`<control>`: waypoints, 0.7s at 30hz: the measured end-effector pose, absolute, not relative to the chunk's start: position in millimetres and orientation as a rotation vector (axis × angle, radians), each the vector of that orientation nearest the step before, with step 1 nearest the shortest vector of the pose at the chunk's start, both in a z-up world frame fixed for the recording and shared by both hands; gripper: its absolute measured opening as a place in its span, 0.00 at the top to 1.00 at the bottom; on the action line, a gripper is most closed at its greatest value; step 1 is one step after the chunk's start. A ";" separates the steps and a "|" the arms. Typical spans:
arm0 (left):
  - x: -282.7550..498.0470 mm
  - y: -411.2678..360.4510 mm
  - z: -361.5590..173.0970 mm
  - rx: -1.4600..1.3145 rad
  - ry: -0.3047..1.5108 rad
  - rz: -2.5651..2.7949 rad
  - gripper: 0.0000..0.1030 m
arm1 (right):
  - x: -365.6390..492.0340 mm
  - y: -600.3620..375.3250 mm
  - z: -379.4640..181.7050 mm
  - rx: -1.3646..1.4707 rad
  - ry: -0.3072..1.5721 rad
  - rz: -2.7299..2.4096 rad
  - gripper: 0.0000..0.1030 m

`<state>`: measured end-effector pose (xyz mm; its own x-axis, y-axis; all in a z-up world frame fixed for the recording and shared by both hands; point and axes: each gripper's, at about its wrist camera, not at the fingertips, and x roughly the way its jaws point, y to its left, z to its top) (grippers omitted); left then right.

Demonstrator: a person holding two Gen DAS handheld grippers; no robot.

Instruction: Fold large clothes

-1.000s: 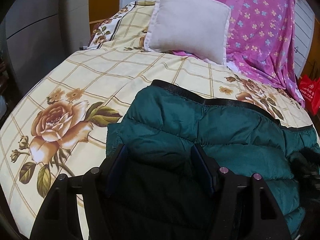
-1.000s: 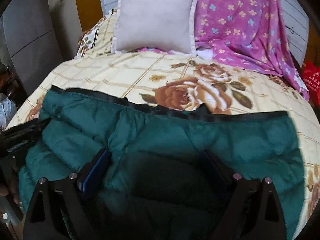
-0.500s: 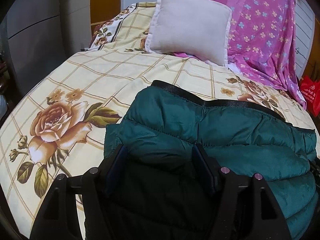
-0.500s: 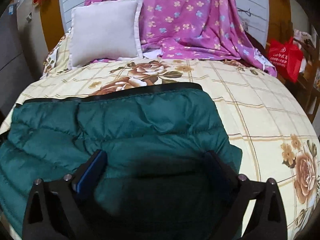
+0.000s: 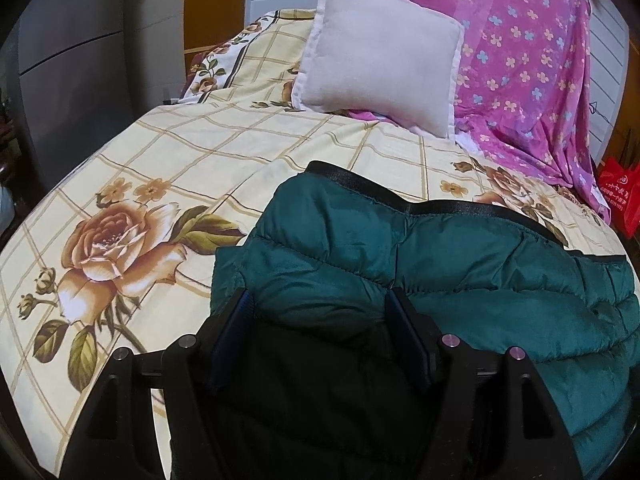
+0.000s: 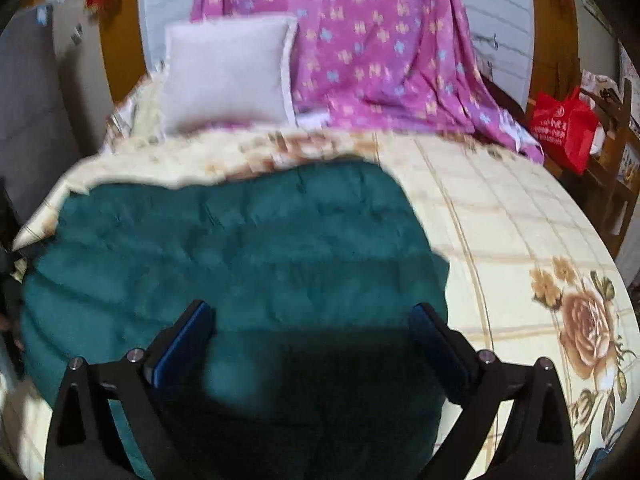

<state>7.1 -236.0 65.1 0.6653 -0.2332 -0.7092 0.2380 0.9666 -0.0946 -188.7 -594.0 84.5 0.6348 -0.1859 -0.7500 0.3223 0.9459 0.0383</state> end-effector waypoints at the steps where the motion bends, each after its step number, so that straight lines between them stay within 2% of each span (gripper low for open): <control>1: 4.6 -234.6 67.3 0.007 0.799 -0.266 0.51 | -187.5 -596.1 80.8 0.185 0.838 -0.292 0.00; 21: -69.1 -189.7 106.6 0.005 0.785 -0.322 0.51 | -230.5 -573.1 125.8 0.240 0.787 -0.257 0.00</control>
